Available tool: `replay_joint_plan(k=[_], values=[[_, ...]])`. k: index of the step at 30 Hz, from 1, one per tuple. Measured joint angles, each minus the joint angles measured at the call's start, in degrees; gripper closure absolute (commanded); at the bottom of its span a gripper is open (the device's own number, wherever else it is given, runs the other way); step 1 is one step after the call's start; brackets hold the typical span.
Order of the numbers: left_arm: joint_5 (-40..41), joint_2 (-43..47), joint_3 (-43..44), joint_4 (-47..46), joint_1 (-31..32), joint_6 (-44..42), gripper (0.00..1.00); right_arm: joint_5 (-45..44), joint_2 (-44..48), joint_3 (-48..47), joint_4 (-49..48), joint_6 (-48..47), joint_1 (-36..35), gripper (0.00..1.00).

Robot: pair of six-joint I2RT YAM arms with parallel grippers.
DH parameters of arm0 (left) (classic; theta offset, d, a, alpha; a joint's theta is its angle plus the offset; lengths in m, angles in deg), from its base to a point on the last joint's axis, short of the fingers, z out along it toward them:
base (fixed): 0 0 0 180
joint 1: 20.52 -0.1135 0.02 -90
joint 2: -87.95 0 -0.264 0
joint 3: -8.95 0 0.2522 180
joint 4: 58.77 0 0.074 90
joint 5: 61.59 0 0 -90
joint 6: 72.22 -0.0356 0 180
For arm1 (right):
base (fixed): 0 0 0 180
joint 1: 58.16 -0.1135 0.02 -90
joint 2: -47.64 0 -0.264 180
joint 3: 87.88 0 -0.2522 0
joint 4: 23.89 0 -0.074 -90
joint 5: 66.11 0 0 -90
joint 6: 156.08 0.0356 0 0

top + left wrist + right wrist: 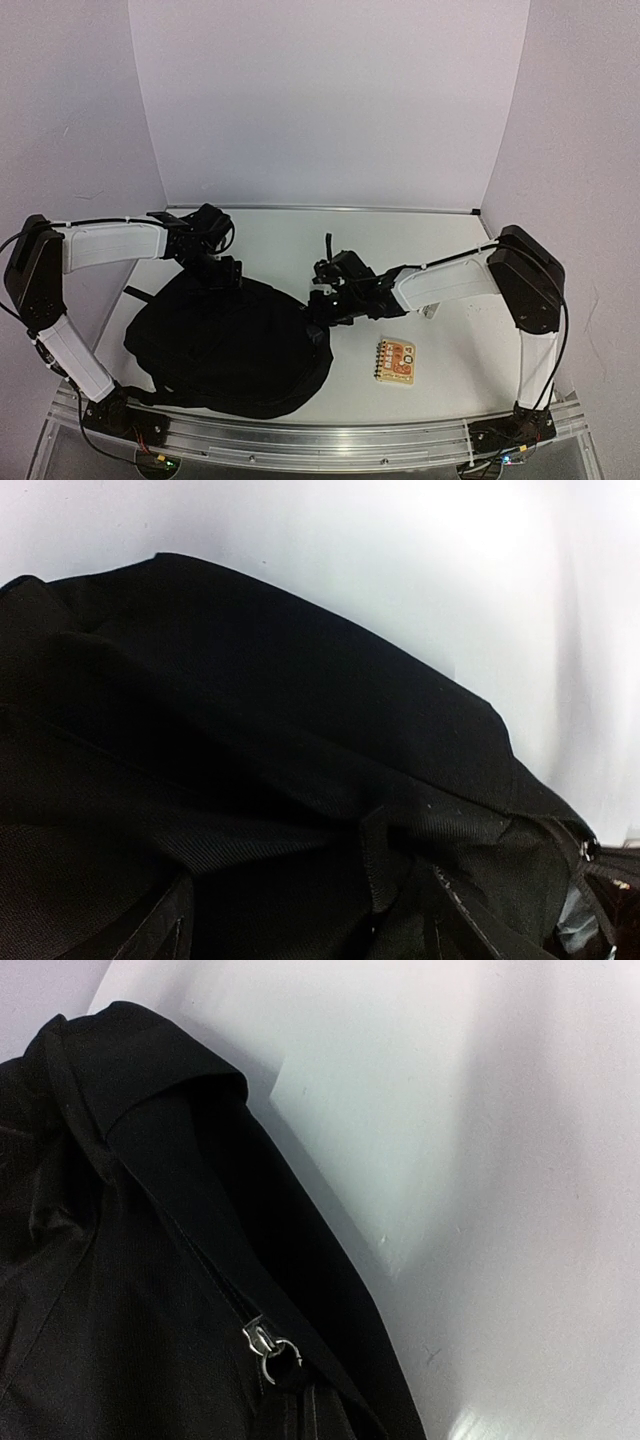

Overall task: Pack the student bag
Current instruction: Zip the student bag at the center of the board.

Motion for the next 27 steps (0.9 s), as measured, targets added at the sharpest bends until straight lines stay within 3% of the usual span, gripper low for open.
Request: replay_joint_plan(k=[14,18,27], values=[[1.62,1.42,-2.91,-4.0,-6.11,1.35,0.22,8.17,12.58,7.86,4.54,3.06,-0.64,1.0],[1.46,1.45,-2.91,-4.16,-6.44,0.54,0.15,9.22,13.55,8.41,5.57,3.83,-1.65,1.0],[-3.87,3.0,-0.28,-4.94,-2.49,-15.58,0.04,7.07,16.25,9.01,7.51,4.24,-1.79,1.0]])
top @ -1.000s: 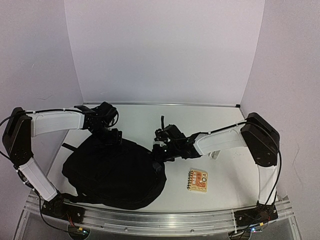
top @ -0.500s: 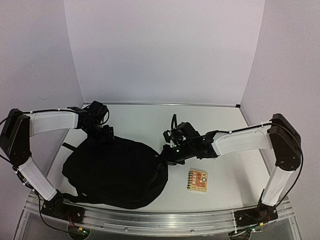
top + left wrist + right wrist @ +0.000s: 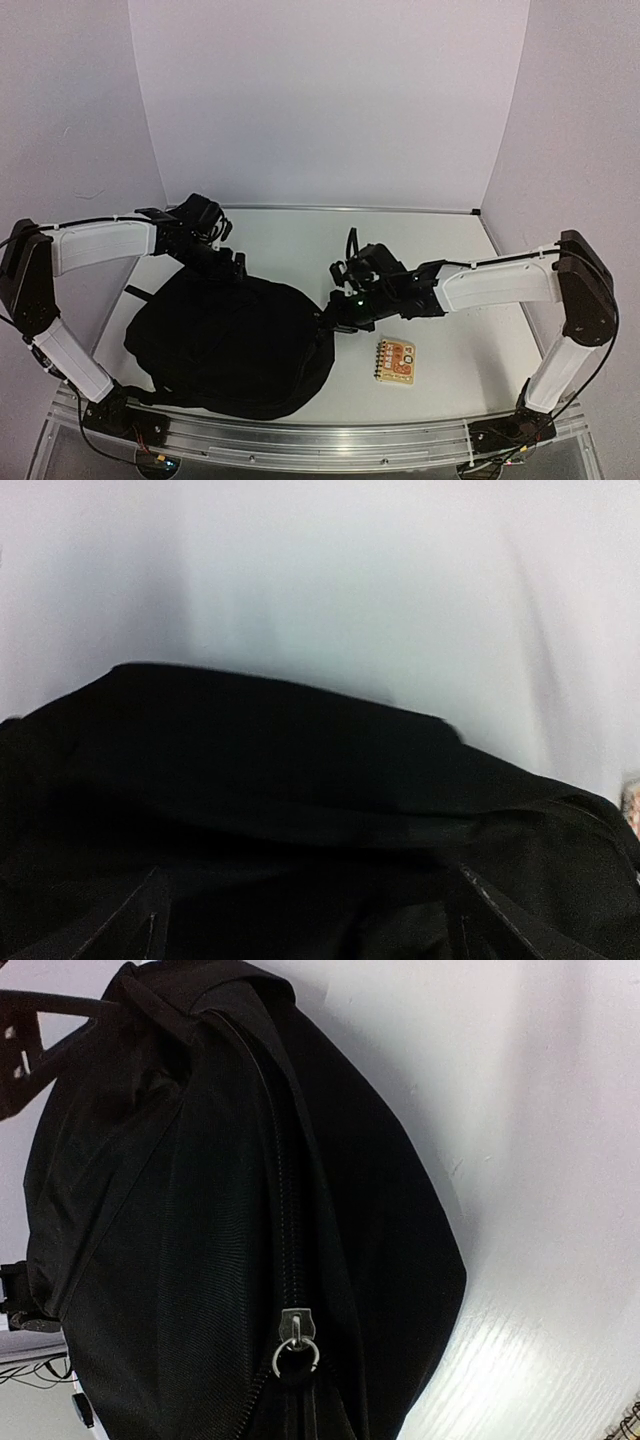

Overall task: Pack the student bag
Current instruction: Zip the student bag at the center of the board.

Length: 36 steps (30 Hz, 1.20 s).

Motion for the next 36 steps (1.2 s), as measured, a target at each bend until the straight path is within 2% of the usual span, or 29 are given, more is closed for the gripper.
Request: replay_joint_plan(k=[8,14,24,27,36], values=[[-16.27,0.57,0.7,-10.51,3.02,-18.22,0.04,-1.06,0.74,0.02,0.42,0.0,0.43,1.0],[-26.16,-2.64,0.73,-17.94,4.53,-27.36,0.06,-1.67,1.27,0.02,0.55,0.01,0.69,1.0],[-30.88,-12.73,4.58,-17.56,6.81,-33.52,0.1,-1.69,1.35,0.02,0.69,0.02,0.69,1.0],[-30.73,-13.24,4.66,-17.61,7.5,-34.92,0.35,-1.69,1.35,0.02,0.71,0.02,0.7,1.0],[-28.71,-17.79,7.89,-15.66,8.52,-36.59,0.94,-1.8,1.37,0.02,0.86,0.23,0.78,1.0]])
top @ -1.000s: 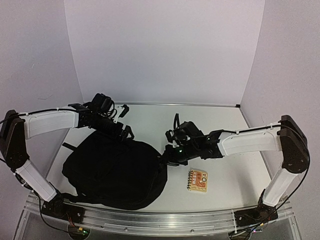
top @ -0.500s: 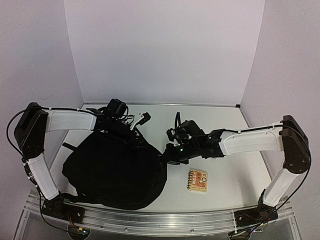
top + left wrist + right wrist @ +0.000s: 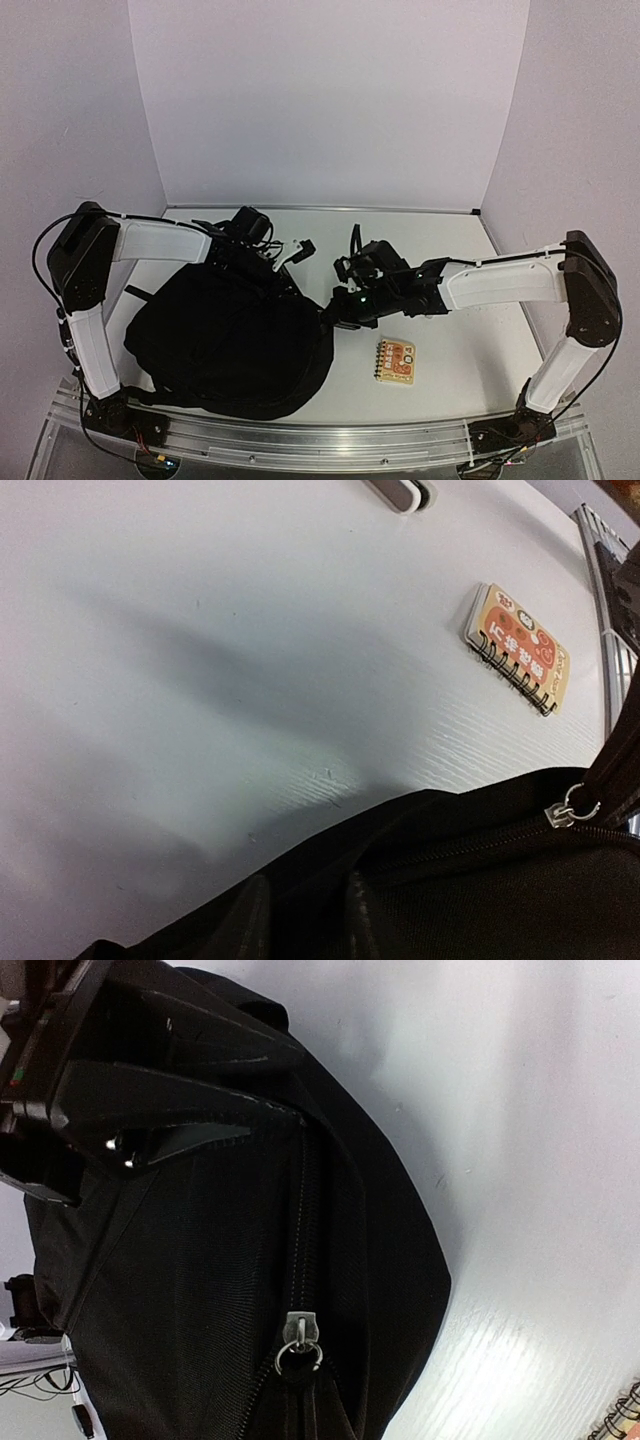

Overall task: Pack the student bag
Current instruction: Zip the student bag at the center of the board.

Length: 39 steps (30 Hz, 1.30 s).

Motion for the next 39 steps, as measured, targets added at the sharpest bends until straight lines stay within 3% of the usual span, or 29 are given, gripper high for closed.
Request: replay_joint_plan(k=[2,20,32,39], values=[[0.57,-0.51,0.39,0.67,0.22,0.47,1.0,-0.07,0.0,0.0,0.01,0.02,0.0,1.0],[19.1,-5.1,4.14,-1.63,0.71,11.83,1.0,-0.35,2.01,0.03,0.56,1.0,0.57,1.0],[21.3,-7.44,7.61,-2.64,-5.26,26.7,1.0,-0.72,2.12,1.57,-2.32,2.22,0.17,1.0],[26.52,-8.42,8.03,-2.6,-9.53,29.92,0.98,-1.28,2.14,1.59,-0.98,3.54,-2.46,1.0]])
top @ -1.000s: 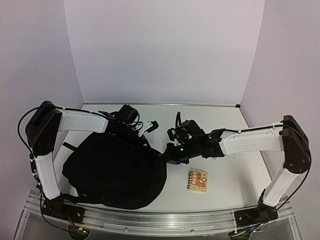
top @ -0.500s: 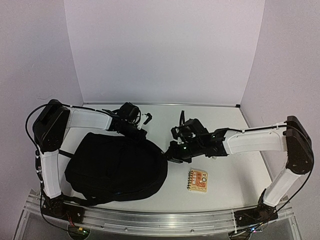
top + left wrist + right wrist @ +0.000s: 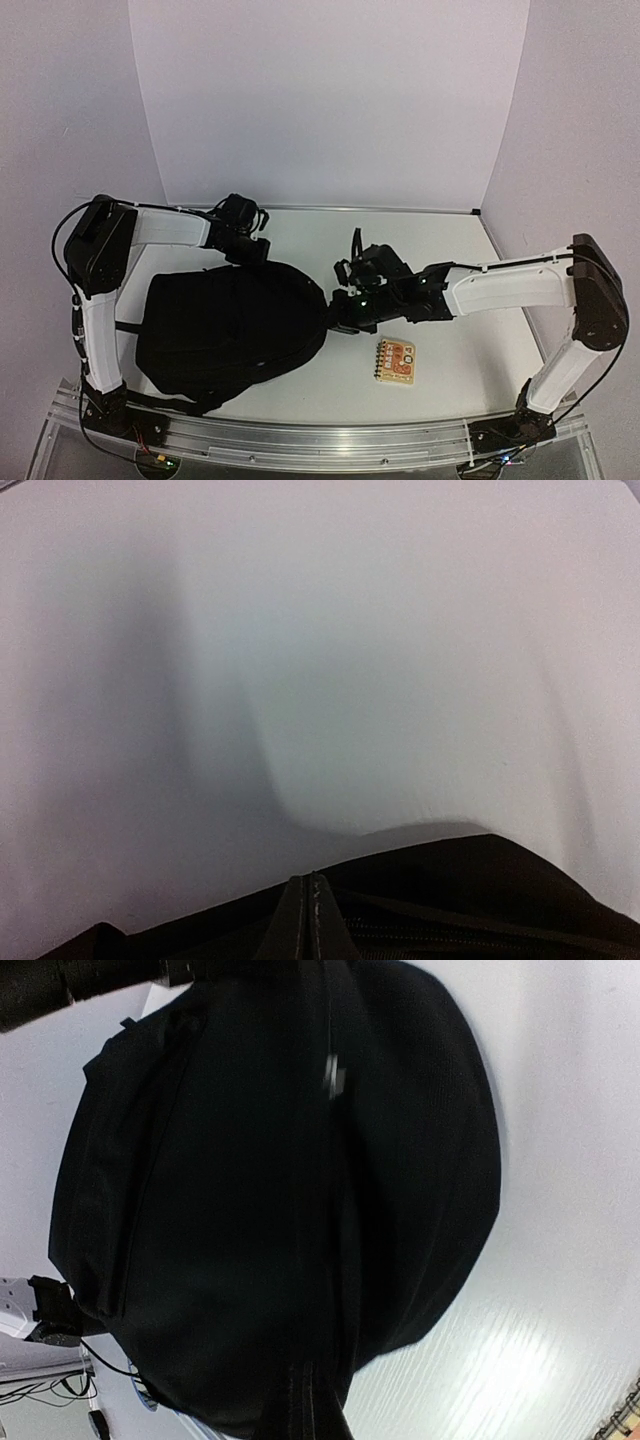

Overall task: Pack the student bag
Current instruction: Zip the student bag at the center of the board.

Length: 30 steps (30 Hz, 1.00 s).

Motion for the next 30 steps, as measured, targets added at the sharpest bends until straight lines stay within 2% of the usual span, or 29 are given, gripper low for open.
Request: replay_joint_plan(k=[1,6,10,12,15,18,20,27,30], values=[[0.37,0.0,0.0,-0.09,-0.92,-0.24,0.93,-0.19,0.0,0.0,0.42,0.1,-0.28,1.0],[-1.79,1.05,-1.21,-0.91,-3.82,-4.58,0.48,-0.42,-0.11,-0.1,1.19,-0.43,0.83,1.0],[-5.74,6.62,-4.69,-0.46,-3.25,-9.18,0.25,-0.57,-1.24,-1.47,1.63,-2.23,3.08,1.0],[-8.12,9.7,-5.26,-0.42,-2.96,-11.68,0.23,-0.52,-1.65,-2.27,1.67,-3.16,4.25,0.99],[-11.73,12.99,-4.89,-0.32,-2.63,-16.21,0.22,-0.03,-1.67,-3.21,1.89,-4.88,6.25,0.84],[-14.85,12.66,-2.89,0.64,-2.61,-19.91,0.2,0.07,-2.27,-5.3,2.6,-7.5,8.39,0.67],[-16.7,11.26,-1.37,1.57,-2.61,-22.06,0.19,-0.23,-3.64,-8.14,3.34,-9.75,9.44,0.62],[-19.83,5.7,0.71,3.77,-2.61,-27.92,0.18,-1.02,-10.9,-19.75,6.56,-16.88,9.69,0.6],[-20.25,4.09,1.85,5.32,-2.63,-29.34,0.18,-1.29,-14.03,-23.29,7.97,-19.12,9.67,0.64]])
